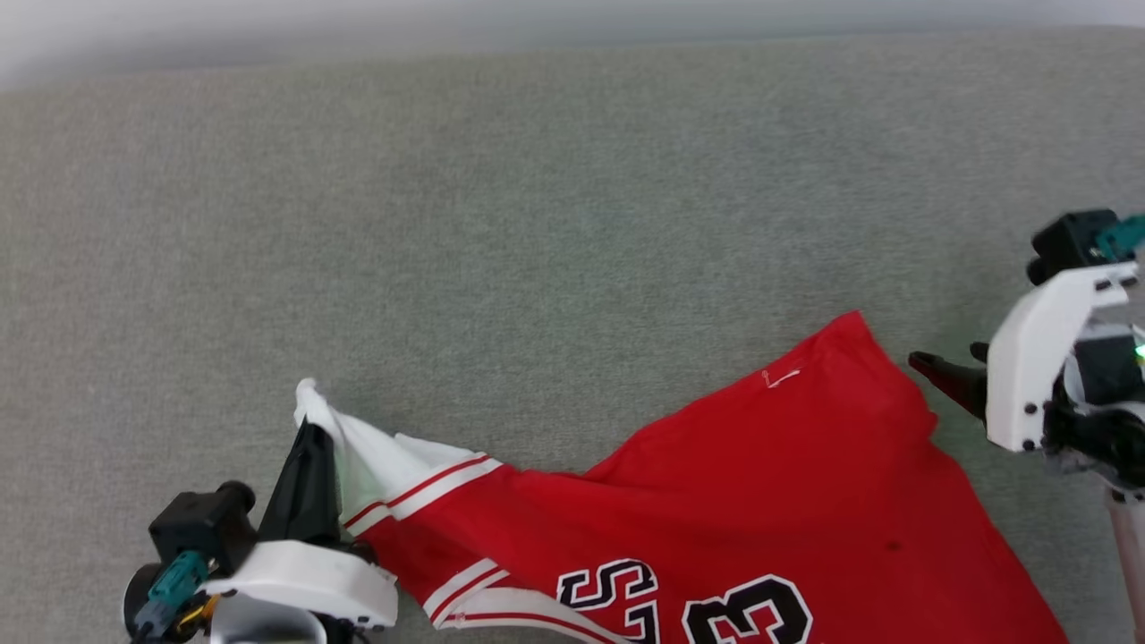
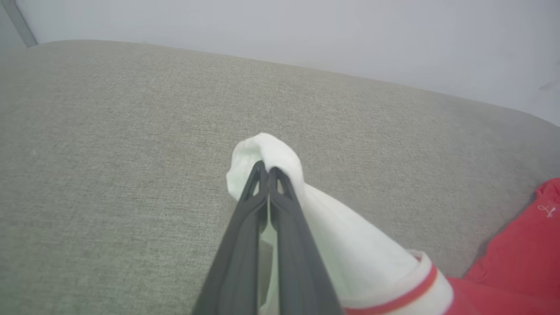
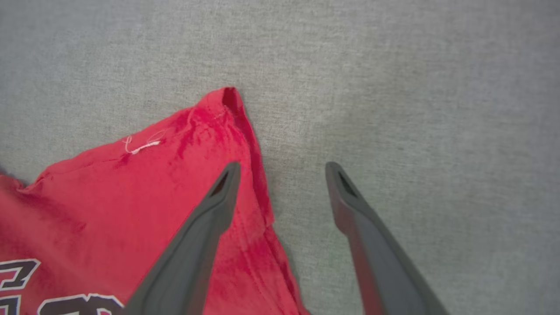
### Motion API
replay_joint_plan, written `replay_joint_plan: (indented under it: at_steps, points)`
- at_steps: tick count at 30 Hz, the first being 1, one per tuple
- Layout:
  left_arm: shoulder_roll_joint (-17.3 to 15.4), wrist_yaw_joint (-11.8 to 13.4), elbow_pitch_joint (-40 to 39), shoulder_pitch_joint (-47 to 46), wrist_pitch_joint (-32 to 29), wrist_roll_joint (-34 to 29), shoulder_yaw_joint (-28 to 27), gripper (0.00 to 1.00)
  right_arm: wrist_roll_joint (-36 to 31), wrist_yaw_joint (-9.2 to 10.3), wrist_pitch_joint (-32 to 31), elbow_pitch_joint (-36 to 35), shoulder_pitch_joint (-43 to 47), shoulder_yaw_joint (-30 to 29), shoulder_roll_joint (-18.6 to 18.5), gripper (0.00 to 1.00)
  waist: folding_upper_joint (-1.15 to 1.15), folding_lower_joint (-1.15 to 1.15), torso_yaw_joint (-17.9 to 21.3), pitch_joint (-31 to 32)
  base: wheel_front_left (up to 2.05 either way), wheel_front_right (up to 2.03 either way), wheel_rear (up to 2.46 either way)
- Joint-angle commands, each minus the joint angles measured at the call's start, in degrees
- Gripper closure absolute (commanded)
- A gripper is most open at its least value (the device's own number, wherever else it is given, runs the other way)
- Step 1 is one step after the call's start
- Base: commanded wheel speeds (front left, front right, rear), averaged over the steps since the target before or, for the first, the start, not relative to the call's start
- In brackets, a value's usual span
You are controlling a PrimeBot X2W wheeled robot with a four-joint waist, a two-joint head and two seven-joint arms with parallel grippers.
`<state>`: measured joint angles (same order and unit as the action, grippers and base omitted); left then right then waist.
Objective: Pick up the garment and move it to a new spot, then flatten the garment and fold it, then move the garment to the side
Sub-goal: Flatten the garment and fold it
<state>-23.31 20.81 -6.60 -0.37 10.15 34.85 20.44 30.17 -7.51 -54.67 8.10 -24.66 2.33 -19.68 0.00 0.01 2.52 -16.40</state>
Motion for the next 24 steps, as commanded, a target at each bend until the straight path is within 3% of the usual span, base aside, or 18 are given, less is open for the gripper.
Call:
replay_joint_plan:
  at_steps: [1,8,14,15,17,24]
  points:
    - [0.5,-0.5,0.4,-1.7,0.5,-0.4,0.5,1.0,-0.5,0.04,-3.0,1.2,-3.1,1.5,0.4,0.0,0.0,-0.01,-2.2,-2.7,0.0,0.0,0.0]
    - [2.1,-1.9,2.4,-5.4,1.2,-1.0,2.2,1.0,-1.8,0.04,-7.9,7.9,-9.3,5.8,1.0,0.0,0.0,-0.01,-4.6,-5.5,0.0,0.0,0.0]
    - [2.9,-2.5,3.9,-6.6,1.8,-0.8,2.5,1.0,-0.7,0.04,-9.9,13.3,-9.1,9.3,0.7,0.0,0.0,-0.01,-5.2,-6.4,0.0,0.0,0.0]
    - [3.0,-2.7,4.1,-6.8,1.9,-0.7,2.5,1.0,-0.2,0.04,-9.9,14.1,-9.0,9.7,0.7,0.5,0.0,-0.01,-5.2,-6.5,0.0,0.0,0.0]
    - [3.0,-3.0,4.5,-7.0,2.2,-0.6,2.5,1.0,0.6,0.04,-10.0,15.1,-9.2,10.7,0.6,1.0,0.0,-0.01,-5.2,-6.4,0.0,0.0,0.0]
    - [2.7,-3.5,5.9,-6.6,2.7,0.0,2.0,1.0,2.9,0.04,-7.8,15.9,-10.8,12.1,-0.6,1.0,0.0,-0.01,-4.8,-4.6,0.0,0.0,0.0]
